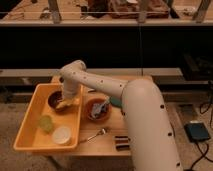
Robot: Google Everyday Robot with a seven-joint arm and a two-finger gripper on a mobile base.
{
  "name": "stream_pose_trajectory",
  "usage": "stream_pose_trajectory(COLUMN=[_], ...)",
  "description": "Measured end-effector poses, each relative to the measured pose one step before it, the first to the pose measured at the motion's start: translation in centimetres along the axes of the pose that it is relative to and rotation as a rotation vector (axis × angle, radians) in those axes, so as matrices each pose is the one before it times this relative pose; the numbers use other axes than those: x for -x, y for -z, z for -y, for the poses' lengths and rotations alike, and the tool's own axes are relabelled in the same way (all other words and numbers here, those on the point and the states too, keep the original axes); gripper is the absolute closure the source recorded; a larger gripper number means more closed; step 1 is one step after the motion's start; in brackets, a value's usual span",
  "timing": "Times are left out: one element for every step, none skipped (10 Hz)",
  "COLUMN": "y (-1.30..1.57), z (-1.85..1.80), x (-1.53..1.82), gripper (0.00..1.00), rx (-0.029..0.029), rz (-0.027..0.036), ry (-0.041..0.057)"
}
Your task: Place banana in table surface
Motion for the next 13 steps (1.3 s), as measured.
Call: stream_pose_trajectory(y=[0.247,0.122,0.141,0.07,0.082,0.117,0.105,0.15,0.071,0.253,0.573,0.096,-0.054], z=[-0.002,0.006,0.034,-0.016,-0.032,0.011,0.02,0.016,-0.017,0.024,0.056,0.115,0.168], x=[0.076,0.074,0.095,0.016,0.035,0.07,0.098,0.262,0.141,0.116,0.181,0.344,0.41], gripper=[0.82,0.82,0.82,0.82,0.77,0.68,0.63,0.62,0.62,0.62,0.62,0.64,0.73], rx=[-0.00472,-0.0021,-0.00212,-0.00062,-0.00139,-0.0023,-0.00141,-0.00114,-0.00138,-0.00983,-0.01717,0.00179,0.00045], rz=[0.00389,0.00271,0.0025,0.00144,0.00267,0.00387,0.00591,0.01277,0.00629,-0.00493,-0.02471,-0.01651,-0.0072], ry=[0.00487,0.00435,0.00437,0.00254,0.00335,0.00574,0.0115,0.03619,0.02082,0.01498,0.02227,0.02299,0.01593])
